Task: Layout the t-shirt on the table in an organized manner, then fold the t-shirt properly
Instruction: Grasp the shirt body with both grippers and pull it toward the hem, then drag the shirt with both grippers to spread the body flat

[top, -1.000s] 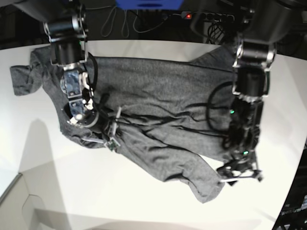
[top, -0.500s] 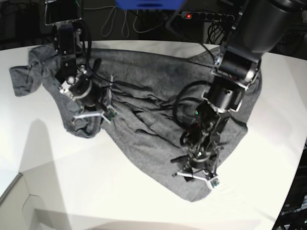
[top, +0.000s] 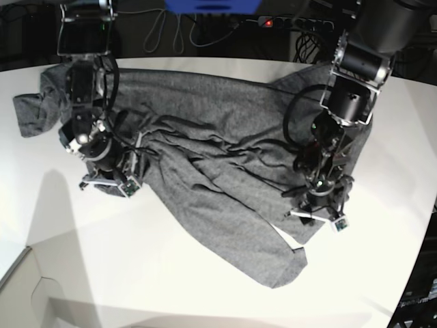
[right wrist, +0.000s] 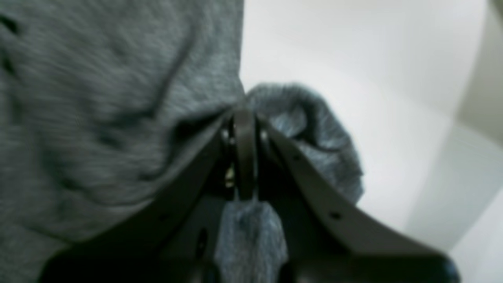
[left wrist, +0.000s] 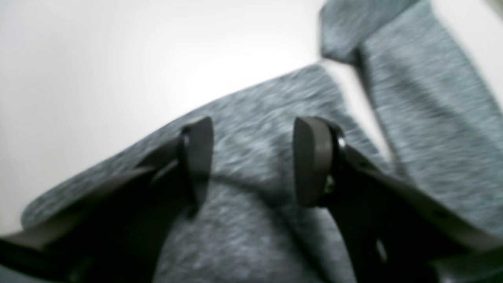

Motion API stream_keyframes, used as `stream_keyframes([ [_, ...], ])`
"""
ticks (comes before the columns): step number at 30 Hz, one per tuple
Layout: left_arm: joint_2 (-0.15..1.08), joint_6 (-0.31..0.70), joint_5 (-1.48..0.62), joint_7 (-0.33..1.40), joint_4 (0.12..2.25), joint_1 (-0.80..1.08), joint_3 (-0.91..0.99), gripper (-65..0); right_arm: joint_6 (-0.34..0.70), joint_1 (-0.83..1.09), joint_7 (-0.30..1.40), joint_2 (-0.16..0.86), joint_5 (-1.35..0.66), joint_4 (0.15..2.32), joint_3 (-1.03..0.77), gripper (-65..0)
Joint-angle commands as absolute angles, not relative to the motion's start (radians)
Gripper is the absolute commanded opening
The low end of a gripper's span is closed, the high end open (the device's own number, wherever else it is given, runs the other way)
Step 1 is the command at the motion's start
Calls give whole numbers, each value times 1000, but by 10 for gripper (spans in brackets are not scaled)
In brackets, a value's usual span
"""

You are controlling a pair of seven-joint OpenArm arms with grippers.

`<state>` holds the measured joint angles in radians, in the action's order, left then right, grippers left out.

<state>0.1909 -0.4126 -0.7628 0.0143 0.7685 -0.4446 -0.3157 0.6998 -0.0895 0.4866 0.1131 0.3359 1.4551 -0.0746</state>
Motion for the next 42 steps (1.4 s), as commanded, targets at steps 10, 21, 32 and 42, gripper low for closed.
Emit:
stream_keyframes([
  [10, 197, -406, -753, -148, 559, -483, -317, -328, 698, -102, 463, 79, 323, 1537, -74, -650],
  [21, 263, -406, -759, -179, 521, -487, -312, -328, 698, -213, 461, 51, 323, 1333, 18, -650],
  [32, 223, -406, -754, -174, 588, -498, -312, -328, 576, -507, 341, 160, 323, 857, 12, -650],
  [42, 222, -406, -759, -176, 599, -535, -312, -328, 294, -783, -81, 185, 325, 456, 18, -650],
])
